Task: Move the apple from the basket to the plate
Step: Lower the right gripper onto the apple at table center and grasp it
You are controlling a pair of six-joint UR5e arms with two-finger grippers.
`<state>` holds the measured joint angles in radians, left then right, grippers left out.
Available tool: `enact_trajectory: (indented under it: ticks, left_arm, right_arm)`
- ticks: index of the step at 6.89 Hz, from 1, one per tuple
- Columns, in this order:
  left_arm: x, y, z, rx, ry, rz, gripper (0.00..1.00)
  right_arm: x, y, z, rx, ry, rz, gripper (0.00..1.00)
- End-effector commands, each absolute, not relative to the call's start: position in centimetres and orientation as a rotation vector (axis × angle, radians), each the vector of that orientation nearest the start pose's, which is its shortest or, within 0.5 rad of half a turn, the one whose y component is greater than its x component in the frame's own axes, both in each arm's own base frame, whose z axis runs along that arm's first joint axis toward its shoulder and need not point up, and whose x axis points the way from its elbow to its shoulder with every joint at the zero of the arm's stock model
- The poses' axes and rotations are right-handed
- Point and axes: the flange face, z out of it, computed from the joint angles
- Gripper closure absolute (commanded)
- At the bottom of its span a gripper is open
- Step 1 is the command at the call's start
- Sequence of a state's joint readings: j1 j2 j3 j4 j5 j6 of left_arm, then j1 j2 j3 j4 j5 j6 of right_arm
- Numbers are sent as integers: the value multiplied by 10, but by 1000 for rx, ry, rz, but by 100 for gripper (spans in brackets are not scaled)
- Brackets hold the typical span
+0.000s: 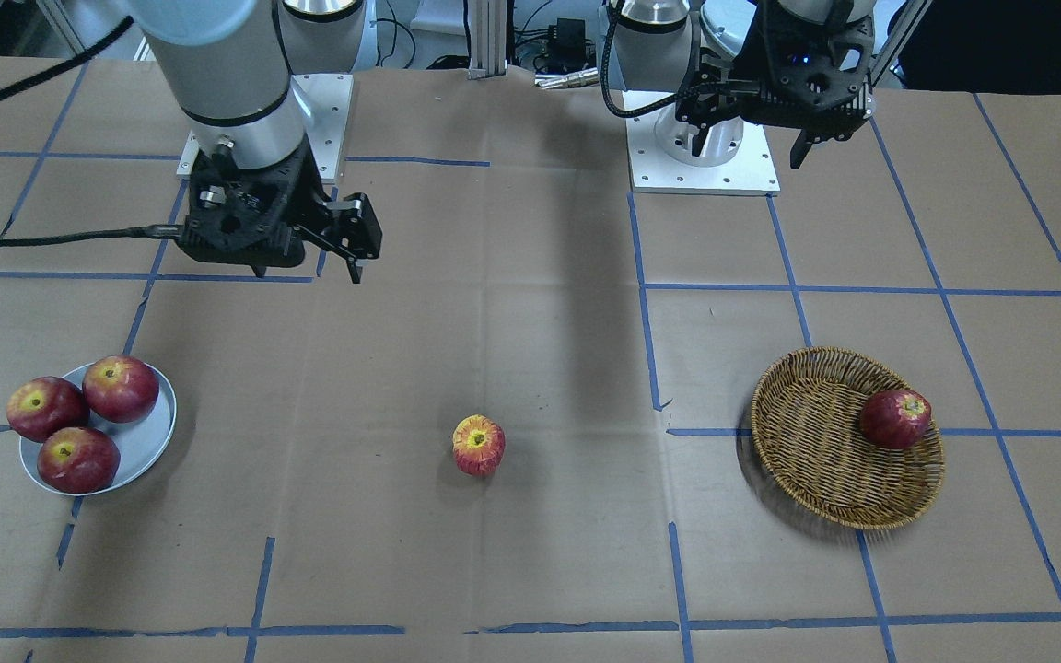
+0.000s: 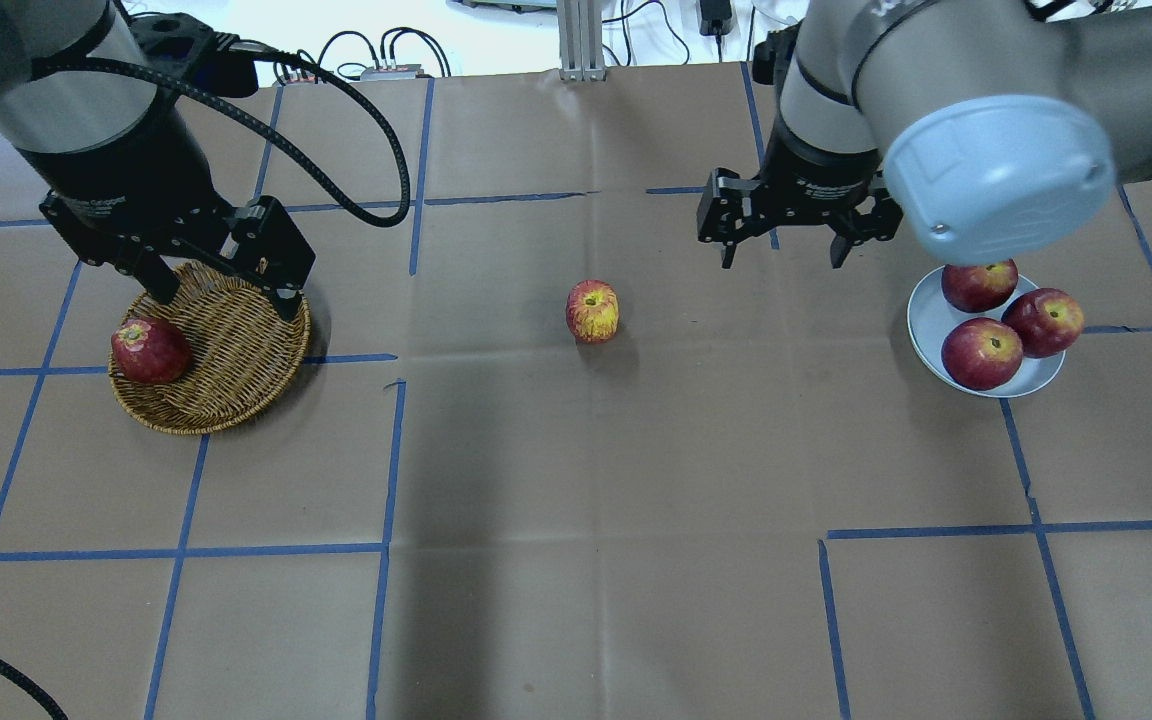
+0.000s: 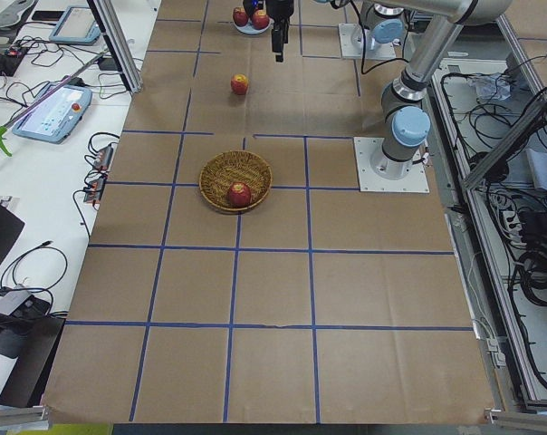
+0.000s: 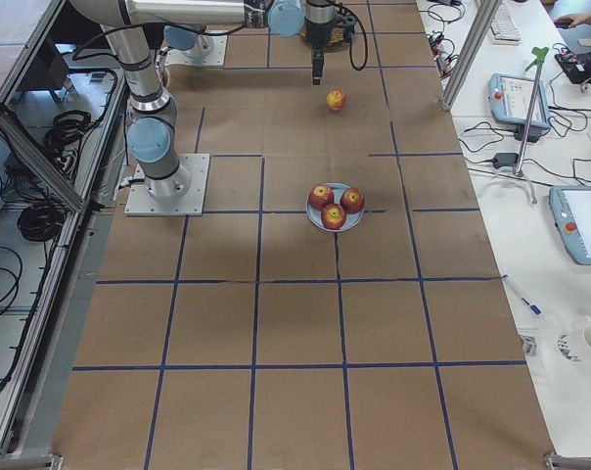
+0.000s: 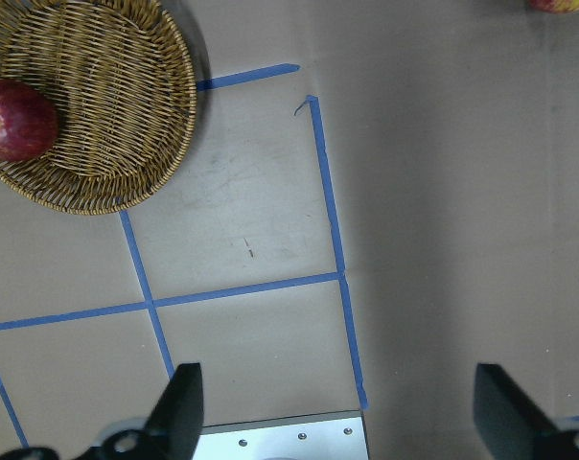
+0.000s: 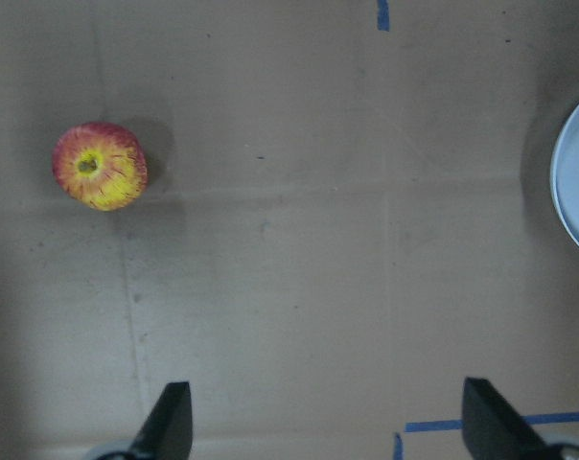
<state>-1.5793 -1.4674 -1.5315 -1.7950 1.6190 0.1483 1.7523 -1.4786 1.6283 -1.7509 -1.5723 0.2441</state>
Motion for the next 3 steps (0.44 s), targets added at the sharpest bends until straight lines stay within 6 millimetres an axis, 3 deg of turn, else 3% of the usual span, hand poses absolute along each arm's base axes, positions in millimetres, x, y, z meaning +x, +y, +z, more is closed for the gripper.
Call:
enact_trajectory:
  ticks: [1,3]
  left_arm:
    - [-117,-431,545,185,3098,77,1]
    - [-107,-445,537,174,3099,30,1]
  right_arm:
    - [294,-510,392,158,3121,-80,0]
    - [367,-526,334,203,3103,-126,0]
